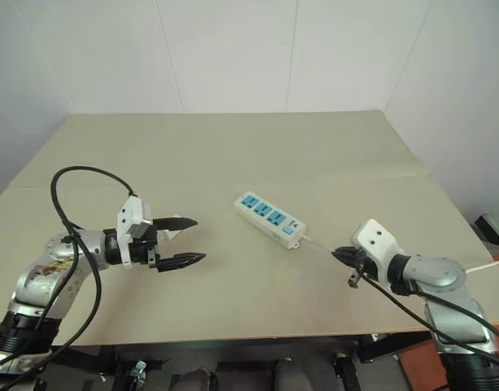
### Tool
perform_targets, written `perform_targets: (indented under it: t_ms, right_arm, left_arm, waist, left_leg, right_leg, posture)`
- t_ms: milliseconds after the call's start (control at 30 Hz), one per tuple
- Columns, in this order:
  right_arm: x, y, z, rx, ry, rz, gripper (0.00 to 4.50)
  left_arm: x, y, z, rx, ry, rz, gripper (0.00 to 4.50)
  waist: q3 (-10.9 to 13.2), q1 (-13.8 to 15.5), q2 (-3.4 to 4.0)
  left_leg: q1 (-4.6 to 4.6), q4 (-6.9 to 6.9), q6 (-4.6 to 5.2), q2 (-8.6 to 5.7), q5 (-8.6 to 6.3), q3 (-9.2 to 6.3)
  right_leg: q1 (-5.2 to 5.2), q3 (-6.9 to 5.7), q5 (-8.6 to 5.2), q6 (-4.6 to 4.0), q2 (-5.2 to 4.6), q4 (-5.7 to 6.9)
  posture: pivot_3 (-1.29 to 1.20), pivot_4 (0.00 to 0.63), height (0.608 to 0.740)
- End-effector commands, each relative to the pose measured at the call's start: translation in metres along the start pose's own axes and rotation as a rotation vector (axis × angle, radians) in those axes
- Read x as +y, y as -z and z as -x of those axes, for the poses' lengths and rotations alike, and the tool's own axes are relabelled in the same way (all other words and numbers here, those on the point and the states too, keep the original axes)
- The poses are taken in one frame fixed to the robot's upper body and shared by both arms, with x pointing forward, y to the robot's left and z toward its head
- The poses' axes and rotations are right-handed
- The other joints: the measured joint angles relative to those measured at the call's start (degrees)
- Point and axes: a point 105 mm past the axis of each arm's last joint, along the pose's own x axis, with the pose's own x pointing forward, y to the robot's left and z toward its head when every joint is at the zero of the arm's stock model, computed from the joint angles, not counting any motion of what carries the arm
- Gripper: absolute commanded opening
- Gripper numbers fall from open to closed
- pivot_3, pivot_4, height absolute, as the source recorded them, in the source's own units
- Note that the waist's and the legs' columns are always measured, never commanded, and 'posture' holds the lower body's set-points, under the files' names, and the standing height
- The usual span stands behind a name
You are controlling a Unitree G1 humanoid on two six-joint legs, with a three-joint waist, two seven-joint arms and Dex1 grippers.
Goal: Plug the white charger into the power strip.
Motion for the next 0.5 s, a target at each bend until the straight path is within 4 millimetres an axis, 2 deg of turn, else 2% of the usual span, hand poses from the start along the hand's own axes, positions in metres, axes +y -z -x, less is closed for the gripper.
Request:
perform_targets:
  t_ms: [33,267,367,400,500]
  right_arm:
    - [-0.002,-0.008,0.003,-0.027,-0.035,0.014,0.75]
    - [0.000,-0.011,0.001,-0.049,-0.073,0.021,3.12]
    - [-0.003,-0.022,0.004,-0.105,-0.078,0.029,4.27]
    - [-0.003,-0.028,0.005,-0.134,-0.086,0.022,4.47]
    - [0.001,-0.044,0.002,-0.239,-0.098,-0.008,4.47]
  left_arm:
    - [0.001,-0.011,-0.002,-0.024,0.008,-0.045,4.50]
    - [-0.003,-0.010,0.002,-0.036,-0.009,-0.035,4.50]
    - [-0.004,-0.008,0.005,-0.034,-0.027,-0.032,4.50]
    - [-0.004,-0.008,0.005,-0.035,-0.033,-0.032,4.50]
    - [-0.005,-0.010,0.007,-0.049,-0.031,-0.025,4.50]
  waist:
    - [0.00,0.00,0.00]
    - [0.00,0.01,0.00]
    - [0.00,0.01,0.00]
    - [0.00,0.03,0.00]
    - [0.00,0.04,0.00]
  left_leg:
    - [-0.01,0.00,0.00,0.00,0.00,0.00]
    - [-0.03,0.00,0.00,0.00,0.00,0.00]
    - [-0.02,0.00,0.00,0.01,0.00,0.00]
    - [-0.02,0.00,0.00,0.01,0.00,0.00]
    - [-0.03,0.00,0.00,0.00,0.00,0.00]
  right_leg:
    - [0.00,0.00,0.00,0.00,0.00,-0.01]
    - [0.00,0.01,0.00,0.00,-0.01,-0.02]
    - [0.00,0.00,-0.01,0.01,0.00,-0.02]
    - [0.00,0.01,-0.01,0.00,0.00,-0.02]
    - [0.01,0.00,-0.01,0.01,-0.01,-0.03]
  posture:
    - [0.00,0.150,0.740]
    - [0.00,0.150,0.740]
    - [0.00,0.150,0.740]
    - [0.00,0.150,0.740]
    - [0.00,0.150,0.740]
